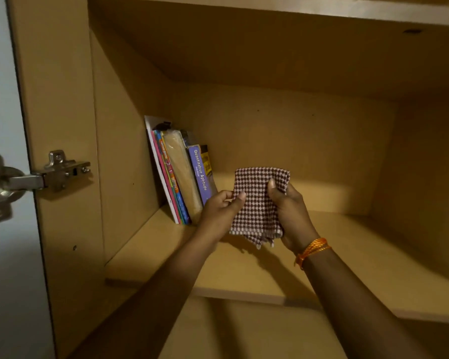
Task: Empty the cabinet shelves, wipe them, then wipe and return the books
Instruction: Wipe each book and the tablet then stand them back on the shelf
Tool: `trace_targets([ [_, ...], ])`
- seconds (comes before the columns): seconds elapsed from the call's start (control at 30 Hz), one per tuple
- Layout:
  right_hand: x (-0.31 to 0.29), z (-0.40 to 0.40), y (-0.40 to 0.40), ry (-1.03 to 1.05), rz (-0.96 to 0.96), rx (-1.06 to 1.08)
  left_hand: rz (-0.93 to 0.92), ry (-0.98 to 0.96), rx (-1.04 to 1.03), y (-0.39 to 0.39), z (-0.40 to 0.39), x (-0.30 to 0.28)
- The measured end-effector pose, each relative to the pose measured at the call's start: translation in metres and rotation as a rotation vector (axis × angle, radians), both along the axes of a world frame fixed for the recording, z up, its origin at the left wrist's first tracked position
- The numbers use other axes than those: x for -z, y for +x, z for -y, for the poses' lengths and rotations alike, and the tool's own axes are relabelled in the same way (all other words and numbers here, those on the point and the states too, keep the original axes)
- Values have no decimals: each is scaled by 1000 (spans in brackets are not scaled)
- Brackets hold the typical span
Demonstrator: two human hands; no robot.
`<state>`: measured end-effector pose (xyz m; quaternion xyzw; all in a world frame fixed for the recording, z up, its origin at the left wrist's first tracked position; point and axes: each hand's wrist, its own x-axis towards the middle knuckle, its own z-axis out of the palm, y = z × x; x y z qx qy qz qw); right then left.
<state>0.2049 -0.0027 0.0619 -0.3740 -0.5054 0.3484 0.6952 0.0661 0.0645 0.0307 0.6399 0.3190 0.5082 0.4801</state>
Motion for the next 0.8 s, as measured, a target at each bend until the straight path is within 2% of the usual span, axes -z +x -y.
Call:
trace_targets([
  [0.2, 20, 68, 5, -134, 51, 128, 135, 123, 13, 22, 45, 8],
  [0.3, 39, 98, 8, -203, -27, 234, 137, 142, 32, 38, 71, 15],
  [0.47, 68, 161, 18, -125, -177, 397, 142, 175, 149, 61, 117, 33],
  [0.63, 91, 237, 27, -55, -178, 533, 105, 206, 323, 77, 176, 49],
  [0.8, 110, 326, 29, -24, -158, 735, 37, 190, 621, 97, 253, 65],
])
